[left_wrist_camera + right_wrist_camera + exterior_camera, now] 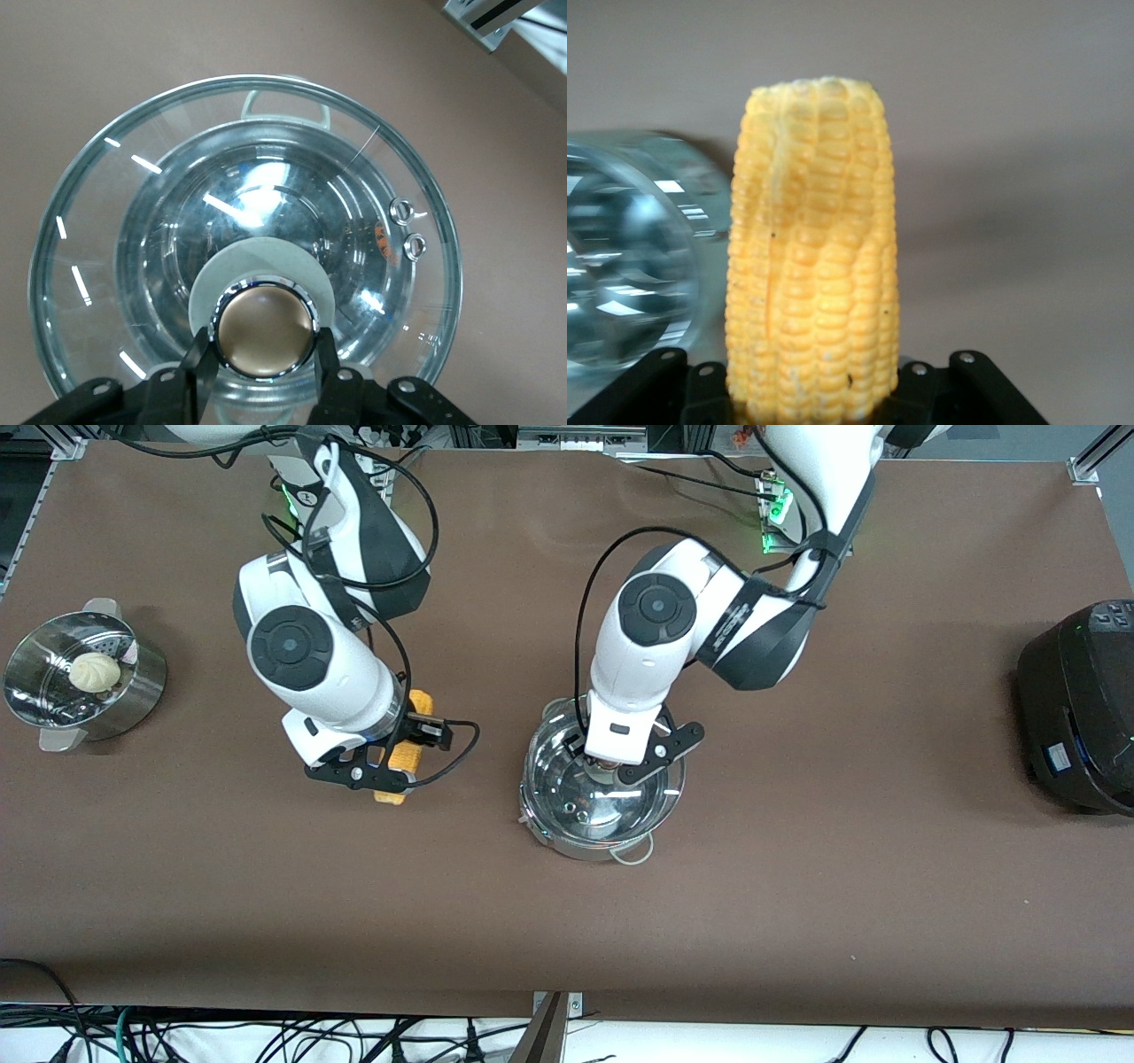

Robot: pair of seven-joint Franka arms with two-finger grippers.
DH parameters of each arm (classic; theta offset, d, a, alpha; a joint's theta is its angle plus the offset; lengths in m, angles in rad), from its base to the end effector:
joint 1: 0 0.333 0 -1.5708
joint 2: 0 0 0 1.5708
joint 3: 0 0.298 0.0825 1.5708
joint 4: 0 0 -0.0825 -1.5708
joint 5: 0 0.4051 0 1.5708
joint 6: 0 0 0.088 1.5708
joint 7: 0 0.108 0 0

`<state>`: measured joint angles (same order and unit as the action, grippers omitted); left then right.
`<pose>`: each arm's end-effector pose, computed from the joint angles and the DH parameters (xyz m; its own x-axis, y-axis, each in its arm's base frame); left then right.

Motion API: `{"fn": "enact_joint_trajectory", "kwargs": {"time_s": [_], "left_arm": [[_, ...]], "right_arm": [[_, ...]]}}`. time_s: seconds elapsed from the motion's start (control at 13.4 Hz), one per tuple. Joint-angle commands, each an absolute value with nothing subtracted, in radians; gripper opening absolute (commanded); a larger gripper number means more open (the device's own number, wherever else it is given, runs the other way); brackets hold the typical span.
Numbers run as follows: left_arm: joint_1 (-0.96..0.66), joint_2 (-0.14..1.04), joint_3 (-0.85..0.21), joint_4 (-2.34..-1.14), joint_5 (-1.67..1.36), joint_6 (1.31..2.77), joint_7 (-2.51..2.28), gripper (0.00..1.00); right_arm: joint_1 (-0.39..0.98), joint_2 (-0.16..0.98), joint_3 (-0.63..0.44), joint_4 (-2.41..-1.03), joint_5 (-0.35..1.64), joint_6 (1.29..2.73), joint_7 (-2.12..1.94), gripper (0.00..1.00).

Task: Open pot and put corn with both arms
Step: 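Lift the lid off with the left gripper while the right gripper carries the corn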

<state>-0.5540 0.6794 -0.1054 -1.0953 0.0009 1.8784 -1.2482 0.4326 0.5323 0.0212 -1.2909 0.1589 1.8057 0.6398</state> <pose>0.6173 -0.4490 0.4153 0.8172 0.5756 -0.0282 0.5744 -0.8095 0.1212 0.6440 0.3256 0.4183 0.9694 -0.2171 -0.1144 -0.2304 -0.9658 -0.1191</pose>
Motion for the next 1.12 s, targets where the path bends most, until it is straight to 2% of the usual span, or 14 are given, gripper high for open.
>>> {"fn": "enact_joint_trajectory", "kwargs": {"time_s": [0.0, 0.15, 0.37, 0.6, 0.82, 0.97, 1.04], "left_arm": [[-0.555, 0.669, -0.104, -1.086, 0.031, 1.861, -1.258, 0.0], [-0.508, 0.658, -0.107, -1.106, 0.034, 1.859, -1.195, 0.0], [-0.424, 0.548, -0.109, -1.243, 0.032, 1.853, -1.015, 0.0], [-0.315, 0.372, -0.109, -1.501, 0.034, 1.871, -0.794, 0.0], [-0.153, 0.208, -0.112, -1.789, 0.031, 1.975, -0.547, 0.0], [-0.063, 0.108, -0.114, -1.989, 0.021, 2.078, -0.407, 0.0], [-0.029, 0.088, -0.114, -2.052, 0.02, 2.094, -0.373, 0.0]], "right_arm": [[0.428, 0.587, 0.028, -1.261, 0.352, 1.929, 0.716, 0.0], [0.458, 0.623, 0.04, -1.262, 0.441, 2.05, 0.724, 0.0], [0.497, 0.666, 0.041, -1.264, 0.453, 2.18, 0.736, 0.0], [0.512, 0.679, 0.046, -1.262, 0.453, 2.186, 0.741, 0.0], [0.573, 0.728, 0.046, -1.262, 0.451, 2.276, 0.744, 0.0], [0.616, 0.782, 0.046, -1.264, 0.451, 2.405, 0.742, 0.07], [0.627, 0.811, 0.046, -1.264, 0.448, 2.461, 0.739, 0.13]]}}
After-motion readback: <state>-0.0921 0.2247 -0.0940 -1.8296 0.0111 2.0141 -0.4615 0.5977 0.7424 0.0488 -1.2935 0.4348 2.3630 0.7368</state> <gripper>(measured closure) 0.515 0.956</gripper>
